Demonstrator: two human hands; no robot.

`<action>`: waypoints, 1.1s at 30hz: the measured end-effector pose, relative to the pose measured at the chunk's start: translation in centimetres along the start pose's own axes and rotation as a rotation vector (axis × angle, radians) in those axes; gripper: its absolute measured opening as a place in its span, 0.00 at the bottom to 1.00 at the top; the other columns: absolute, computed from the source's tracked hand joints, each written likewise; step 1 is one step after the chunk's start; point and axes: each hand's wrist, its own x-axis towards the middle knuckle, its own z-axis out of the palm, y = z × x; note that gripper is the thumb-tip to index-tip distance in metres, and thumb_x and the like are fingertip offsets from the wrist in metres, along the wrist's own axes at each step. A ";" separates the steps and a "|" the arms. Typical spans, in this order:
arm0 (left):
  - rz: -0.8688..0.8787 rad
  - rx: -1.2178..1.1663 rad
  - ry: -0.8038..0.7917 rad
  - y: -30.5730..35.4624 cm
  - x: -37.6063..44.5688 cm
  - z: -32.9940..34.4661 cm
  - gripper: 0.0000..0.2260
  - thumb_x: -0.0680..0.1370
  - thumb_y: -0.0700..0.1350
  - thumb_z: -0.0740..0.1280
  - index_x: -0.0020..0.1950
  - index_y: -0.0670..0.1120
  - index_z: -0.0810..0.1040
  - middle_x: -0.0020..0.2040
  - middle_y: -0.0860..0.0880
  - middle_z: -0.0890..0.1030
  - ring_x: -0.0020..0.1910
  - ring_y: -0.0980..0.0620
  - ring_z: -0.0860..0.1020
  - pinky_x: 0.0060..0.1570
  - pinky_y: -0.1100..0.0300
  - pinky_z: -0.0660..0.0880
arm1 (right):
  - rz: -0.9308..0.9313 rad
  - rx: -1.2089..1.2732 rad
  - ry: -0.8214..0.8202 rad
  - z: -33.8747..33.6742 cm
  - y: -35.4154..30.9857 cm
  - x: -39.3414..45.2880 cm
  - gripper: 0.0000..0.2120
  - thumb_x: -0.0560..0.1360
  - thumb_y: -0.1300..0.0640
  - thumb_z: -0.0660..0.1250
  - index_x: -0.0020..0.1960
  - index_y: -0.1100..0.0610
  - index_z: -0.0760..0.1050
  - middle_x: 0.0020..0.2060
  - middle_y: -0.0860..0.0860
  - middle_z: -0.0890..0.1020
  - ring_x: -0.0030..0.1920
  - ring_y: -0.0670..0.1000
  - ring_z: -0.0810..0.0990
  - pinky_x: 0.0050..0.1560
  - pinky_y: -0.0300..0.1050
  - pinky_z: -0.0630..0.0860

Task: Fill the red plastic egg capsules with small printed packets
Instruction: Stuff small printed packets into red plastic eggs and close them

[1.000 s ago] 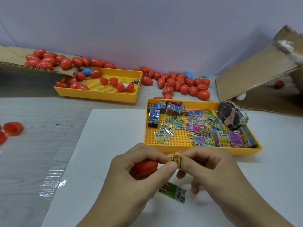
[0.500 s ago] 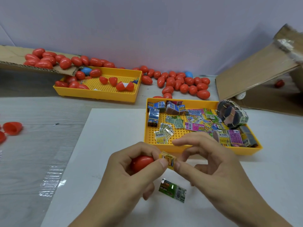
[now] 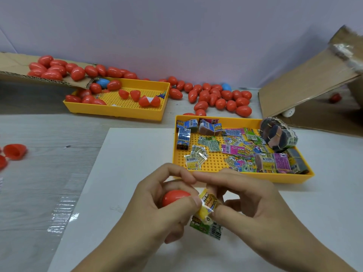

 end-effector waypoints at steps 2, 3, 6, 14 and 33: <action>-0.025 -0.063 0.016 0.0 0.1 -0.1 0.16 0.60 0.44 0.75 0.45 0.49 0.77 0.34 0.45 0.78 0.24 0.50 0.65 0.23 0.66 0.63 | 0.034 0.038 -0.041 -0.2 -0.1 0.0 0.19 0.66 0.61 0.71 0.53 0.42 0.84 0.37 0.44 0.77 0.38 0.44 0.75 0.35 0.46 0.75; -0.034 -0.077 0.025 0.0 0.2 -0.1 0.16 0.60 0.43 0.75 0.45 0.50 0.76 0.34 0.44 0.78 0.24 0.51 0.66 0.22 0.67 0.62 | 0.050 0.050 -0.061 -0.3 -0.2 0.1 0.17 0.66 0.59 0.73 0.51 0.43 0.84 0.37 0.45 0.77 0.38 0.45 0.75 0.36 0.48 0.76; -0.040 -0.092 0.030 0.1 0.2 -0.1 0.16 0.59 0.44 0.75 0.43 0.52 0.76 0.35 0.43 0.79 0.23 0.51 0.66 0.22 0.67 0.63 | 0.103 0.097 -0.096 -0.6 -0.3 0.2 0.15 0.63 0.50 0.77 0.49 0.47 0.84 0.37 0.45 0.75 0.38 0.45 0.73 0.37 0.45 0.75; -0.011 -0.101 0.034 0.2 0.2 -0.3 0.15 0.60 0.43 0.75 0.44 0.51 0.76 0.36 0.43 0.79 0.23 0.51 0.65 0.22 0.67 0.63 | 0.364 0.323 -0.169 -0.9 -0.1 0.5 0.19 0.59 0.50 0.80 0.47 0.54 0.83 0.36 0.53 0.77 0.35 0.53 0.70 0.30 0.42 0.67; 0.036 -0.013 -0.009 0.0 -0.2 0.0 0.17 0.63 0.45 0.75 0.50 0.52 0.77 0.38 0.46 0.80 0.22 0.55 0.65 0.23 0.65 0.64 | 0.487 0.471 -0.307 -1.1 -0.8 0.6 0.11 0.63 0.48 0.76 0.30 0.54 0.78 0.33 0.55 0.64 0.27 0.46 0.62 0.30 0.41 0.55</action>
